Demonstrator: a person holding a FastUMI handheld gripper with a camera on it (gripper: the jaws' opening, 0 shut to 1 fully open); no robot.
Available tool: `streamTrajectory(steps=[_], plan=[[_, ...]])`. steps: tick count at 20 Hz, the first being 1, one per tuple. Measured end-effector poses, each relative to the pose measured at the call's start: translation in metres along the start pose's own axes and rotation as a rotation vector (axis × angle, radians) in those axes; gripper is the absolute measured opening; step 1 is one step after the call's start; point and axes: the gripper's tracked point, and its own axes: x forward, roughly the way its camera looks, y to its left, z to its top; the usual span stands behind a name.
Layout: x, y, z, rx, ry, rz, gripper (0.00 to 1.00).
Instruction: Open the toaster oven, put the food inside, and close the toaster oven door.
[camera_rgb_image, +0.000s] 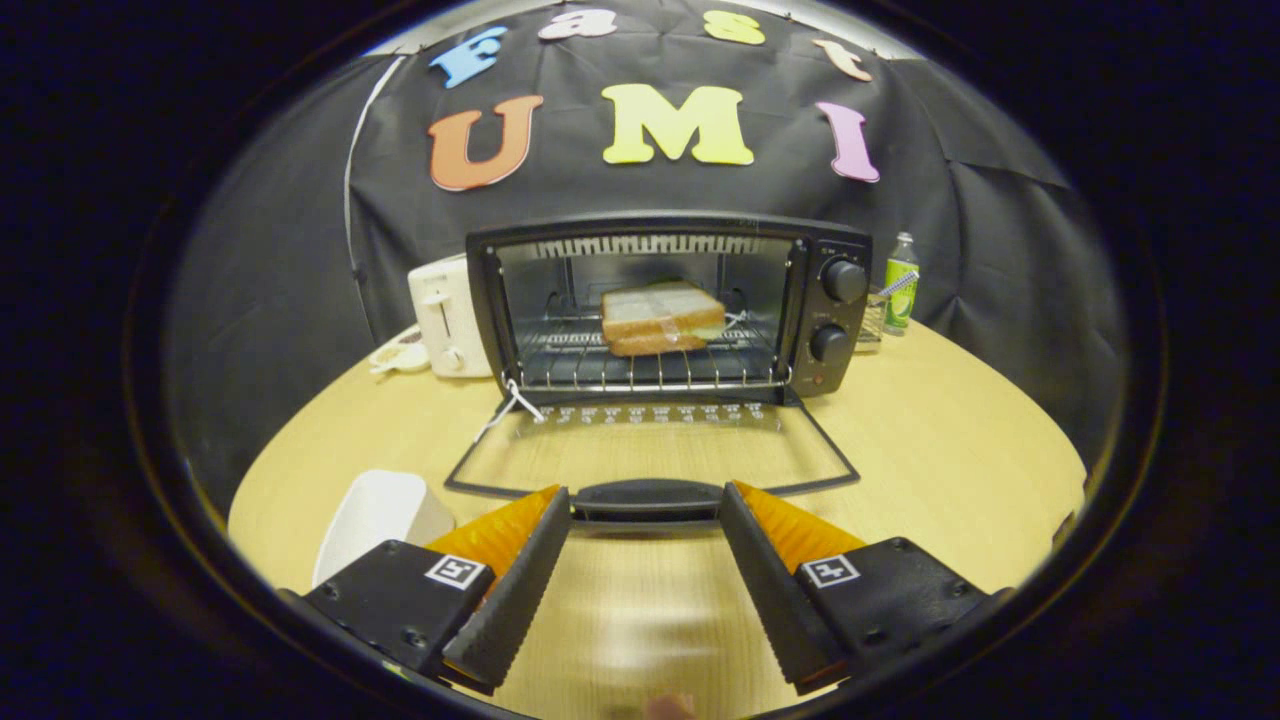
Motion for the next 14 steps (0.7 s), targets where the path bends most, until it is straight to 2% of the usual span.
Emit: streamTrajectory(steps=[2, 4, 5, 8, 14], plan=[[0.006, 0.001, -0.011, 0.032, 0.014, 0.005, 1.0], [0.015, -0.006, -0.03, 0.057, 0.092, -0.023, 0.99], [0.02, -0.004, -0.03, 0.054, 0.12, -0.009, 1.0], [0.018, -0.005, -0.03, 0.013, 0.131, -0.038, 0.99], [0.019, -0.005, -0.03, 0.028, 0.128, -0.034, 0.99]])
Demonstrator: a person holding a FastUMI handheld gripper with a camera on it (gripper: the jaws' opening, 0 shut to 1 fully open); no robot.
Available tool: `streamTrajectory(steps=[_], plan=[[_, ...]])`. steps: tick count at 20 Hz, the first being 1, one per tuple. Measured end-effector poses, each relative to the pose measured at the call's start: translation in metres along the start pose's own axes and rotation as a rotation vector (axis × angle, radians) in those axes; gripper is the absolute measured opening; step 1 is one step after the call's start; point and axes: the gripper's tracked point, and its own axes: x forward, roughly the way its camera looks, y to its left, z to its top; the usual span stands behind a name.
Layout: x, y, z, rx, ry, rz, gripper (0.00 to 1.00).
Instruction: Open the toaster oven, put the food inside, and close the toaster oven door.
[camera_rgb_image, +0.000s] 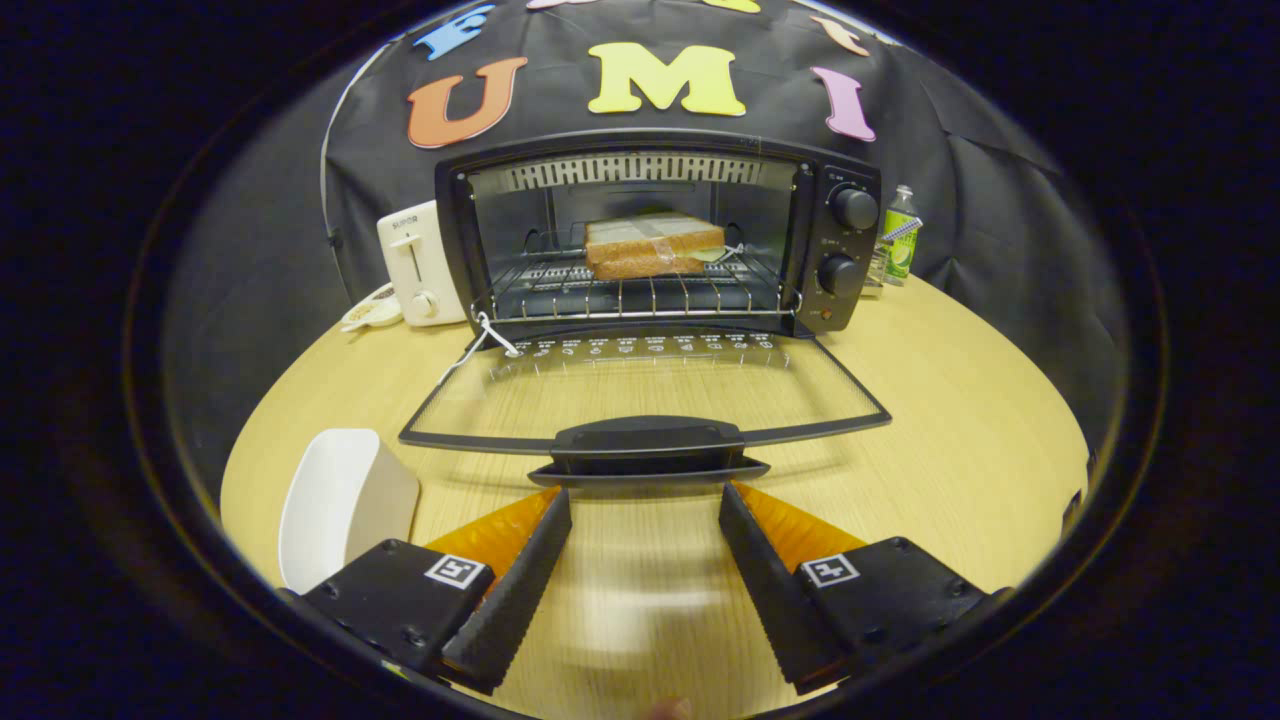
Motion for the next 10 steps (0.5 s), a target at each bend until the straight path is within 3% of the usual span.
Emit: streamTrajectory(steps=[10], plan=[[-0.012, 0.003, 0.011, 0.062, -0.098, 0.035, 0.99]])
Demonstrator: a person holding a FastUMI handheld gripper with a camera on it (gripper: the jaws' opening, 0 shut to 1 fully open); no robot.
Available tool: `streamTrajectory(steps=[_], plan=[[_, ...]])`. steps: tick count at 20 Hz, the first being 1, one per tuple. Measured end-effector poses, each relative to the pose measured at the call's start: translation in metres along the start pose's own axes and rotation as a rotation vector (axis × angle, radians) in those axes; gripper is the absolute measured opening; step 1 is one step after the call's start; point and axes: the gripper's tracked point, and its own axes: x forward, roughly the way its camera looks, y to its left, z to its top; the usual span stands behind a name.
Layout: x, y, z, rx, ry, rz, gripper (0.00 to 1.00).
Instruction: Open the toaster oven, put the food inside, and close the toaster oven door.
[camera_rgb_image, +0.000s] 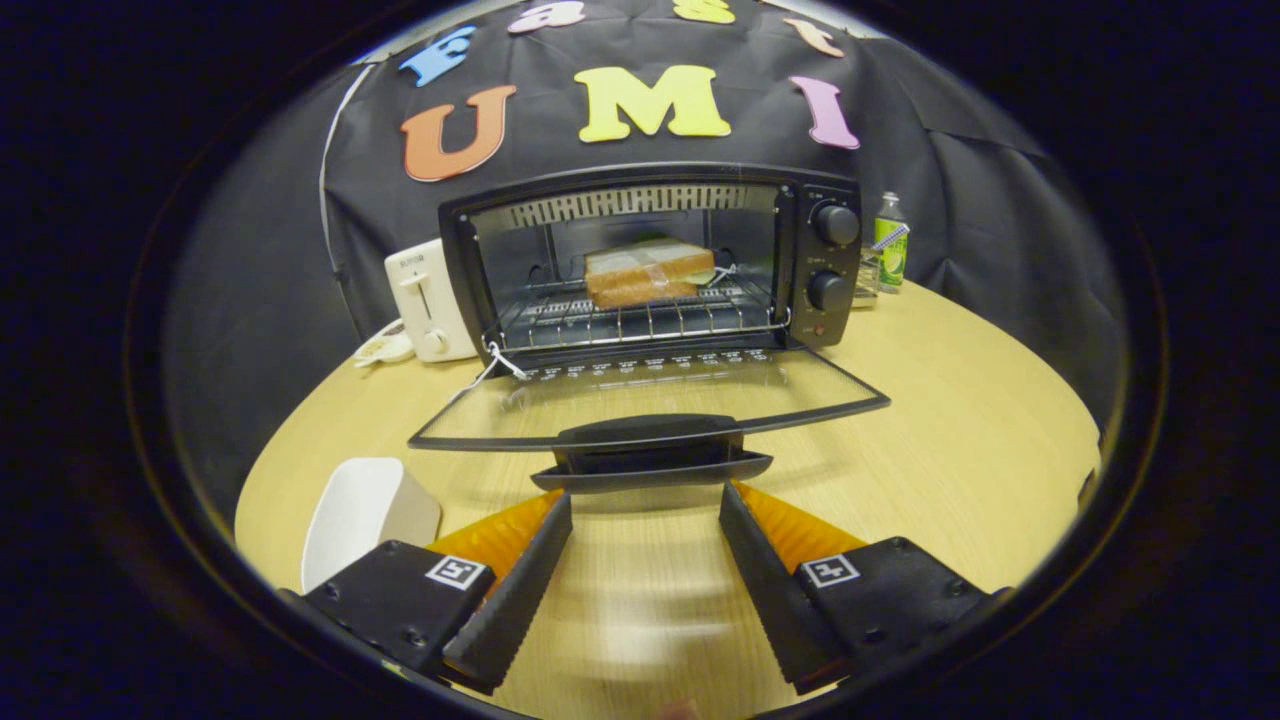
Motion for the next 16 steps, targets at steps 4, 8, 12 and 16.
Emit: streamTrajectory(steps=[4, 8, 12, 16], plan=[[-0.001, 0.0, 0.001, 0.023, -0.011, -0.002, 0.99], [0.001, 0.001, 0.0, 0.021, 0.0, -0.007, 0.99], [-0.003, 0.004, 0.008, 0.026, -0.038, 0.002, 0.99], [-0.012, 0.009, 0.045, 0.058, -0.133, 0.034, 0.99]])
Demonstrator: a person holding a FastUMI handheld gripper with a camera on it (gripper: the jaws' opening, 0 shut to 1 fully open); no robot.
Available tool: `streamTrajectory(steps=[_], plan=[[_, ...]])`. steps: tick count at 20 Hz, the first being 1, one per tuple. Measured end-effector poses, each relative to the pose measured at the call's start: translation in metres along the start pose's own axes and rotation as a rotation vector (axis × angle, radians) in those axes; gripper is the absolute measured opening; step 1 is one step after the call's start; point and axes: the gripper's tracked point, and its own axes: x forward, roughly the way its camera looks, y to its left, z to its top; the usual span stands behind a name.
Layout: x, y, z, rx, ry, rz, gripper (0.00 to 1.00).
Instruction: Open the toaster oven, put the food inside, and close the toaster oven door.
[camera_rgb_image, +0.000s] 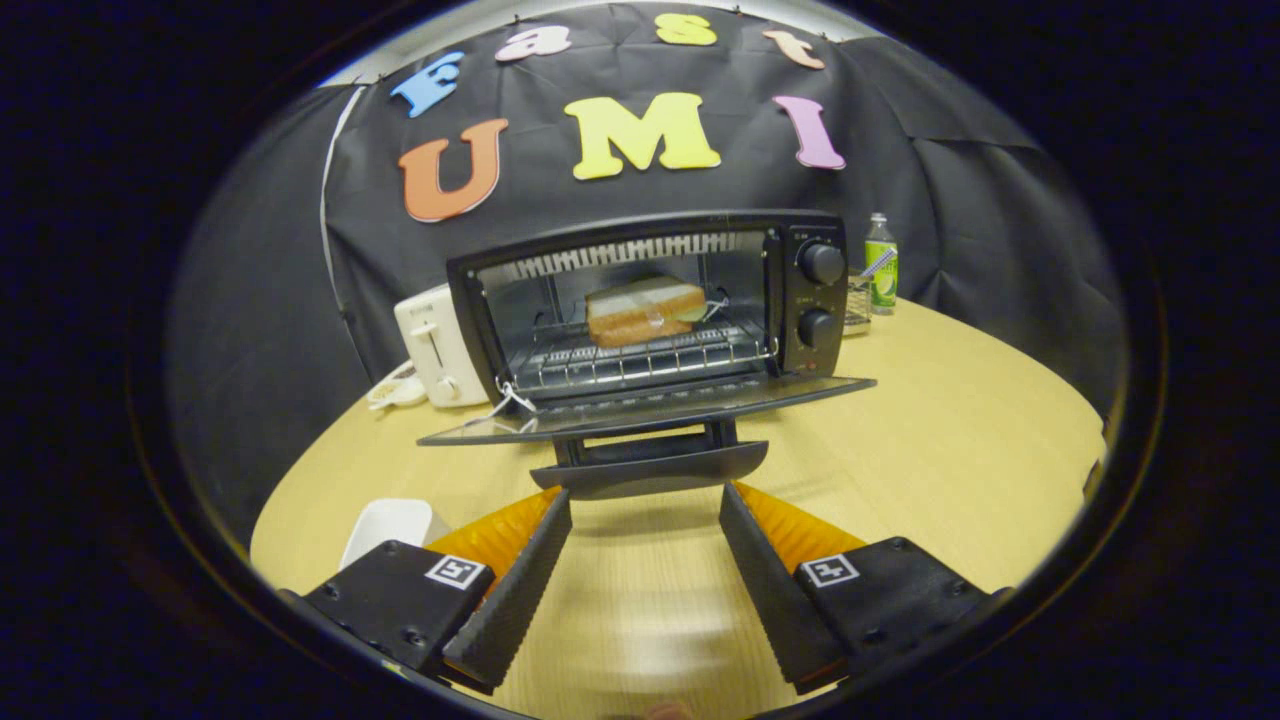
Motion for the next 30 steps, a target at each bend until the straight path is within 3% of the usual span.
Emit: streamTrajectory(steps=[6, 13, 23, 26, 30], plan=[[0.009, 0.015, 0.063, -0.003, -0.122, 0.023, 1.0], [-0.02, 0.008, 0.086, -0.02, -0.155, 0.034, 1.0], [-0.157, -0.013, 0.153, -0.241, -0.303, -0.037, 1.0], [-0.21, -0.006, 0.183, -0.217, -0.379, -0.017, 1.0], [-0.262, -0.008, 0.203, -0.125, -0.386, 0.025, 1.0]])
